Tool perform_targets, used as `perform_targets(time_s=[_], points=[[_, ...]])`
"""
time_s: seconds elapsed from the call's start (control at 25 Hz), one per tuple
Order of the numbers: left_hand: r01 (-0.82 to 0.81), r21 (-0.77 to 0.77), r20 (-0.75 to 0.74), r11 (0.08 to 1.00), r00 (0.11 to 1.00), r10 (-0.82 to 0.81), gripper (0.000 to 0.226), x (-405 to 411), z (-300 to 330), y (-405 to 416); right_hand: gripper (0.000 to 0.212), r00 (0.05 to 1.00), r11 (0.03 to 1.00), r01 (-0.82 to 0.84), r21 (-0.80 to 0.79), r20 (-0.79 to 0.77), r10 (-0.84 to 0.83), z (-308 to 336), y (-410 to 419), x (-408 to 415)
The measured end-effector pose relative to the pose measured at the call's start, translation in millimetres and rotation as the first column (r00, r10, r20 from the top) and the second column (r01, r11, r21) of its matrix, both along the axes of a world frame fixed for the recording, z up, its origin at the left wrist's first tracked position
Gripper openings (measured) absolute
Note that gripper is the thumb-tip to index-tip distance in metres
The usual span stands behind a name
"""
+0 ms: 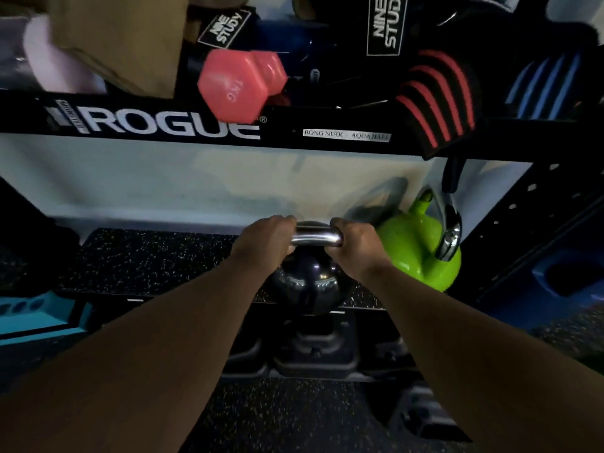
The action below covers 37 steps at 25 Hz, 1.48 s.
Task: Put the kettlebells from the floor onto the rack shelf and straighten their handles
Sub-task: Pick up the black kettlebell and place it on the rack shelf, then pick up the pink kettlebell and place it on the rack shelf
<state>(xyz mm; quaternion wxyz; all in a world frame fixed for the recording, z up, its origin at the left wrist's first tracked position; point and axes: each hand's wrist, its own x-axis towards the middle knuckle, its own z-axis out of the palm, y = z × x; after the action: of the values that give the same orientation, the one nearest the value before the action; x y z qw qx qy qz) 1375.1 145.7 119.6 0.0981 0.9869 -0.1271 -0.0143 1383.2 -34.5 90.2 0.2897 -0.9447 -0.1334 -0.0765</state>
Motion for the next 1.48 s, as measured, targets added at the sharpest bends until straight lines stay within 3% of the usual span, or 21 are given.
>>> perform_targets(time_s=[0.2,0.4,0.48,0.56,0.64,0.72,0.88,1.0,1.16,1.32,1.48], points=[[-0.066,-0.051,-0.030,0.997,0.997,0.064,0.020,40,-6,-13,0.012,0.996,0.996,0.034,0.080,-0.087,-0.027,-11,-8,40],[-0.054,-0.089,-0.043,0.995,0.998,0.050,0.021,49,-8,-5,0.015,0.989,1.000,0.006,0.010,-0.147,-0.004,-10,-8,53],[-0.046,-0.147,-0.092,0.988,0.995,0.032,0.031,50,-11,-2,0.022,0.980,1.000,0.004,-0.021,-0.198,-0.009,-6,-9,52],[-0.066,-0.231,-0.134,0.971,0.990,0.036,0.052,47,-13,5,0.045,0.973,0.995,-0.014,-0.098,-0.233,-0.009,2,-6,50],[-0.069,-0.223,-0.101,0.972,0.994,0.047,0.078,38,-14,19,0.067,0.985,0.976,-0.025,-0.217,-0.170,-0.013,14,0,40],[-0.076,-0.134,-0.013,0.988,0.997,0.075,0.096,21,-14,38,0.073,0.997,0.974,-0.036,-0.223,-0.069,0.021,27,14,22],[-0.122,-0.093,0.017,0.988,0.992,0.124,0.097,-41,-14,95,0.066,0.988,0.979,-0.144,-0.147,0.027,0.150,39,69,-43],[-0.156,-0.076,-0.130,0.985,0.981,0.145,0.089,-126,-30,142,0.060,0.964,0.958,-0.262,-0.119,-0.077,0.254,23,112,-123],[-0.149,-0.030,-0.427,0.988,0.896,0.122,0.080,-254,-80,187,0.051,0.866,0.905,-0.406,-0.126,-0.369,0.337,-30,148,-228],[-0.167,0.010,-0.710,0.986,0.693,0.125,0.074,-370,-150,220,0.046,0.684,0.854,-0.519,-0.039,-0.618,0.387,-109,174,-330],[-0.273,0.043,-0.820,0.961,0.539,0.189,0.072,-458,-224,223,0.041,0.578,0.790,-0.612,-0.033,-0.699,0.420,-188,167,-414]])
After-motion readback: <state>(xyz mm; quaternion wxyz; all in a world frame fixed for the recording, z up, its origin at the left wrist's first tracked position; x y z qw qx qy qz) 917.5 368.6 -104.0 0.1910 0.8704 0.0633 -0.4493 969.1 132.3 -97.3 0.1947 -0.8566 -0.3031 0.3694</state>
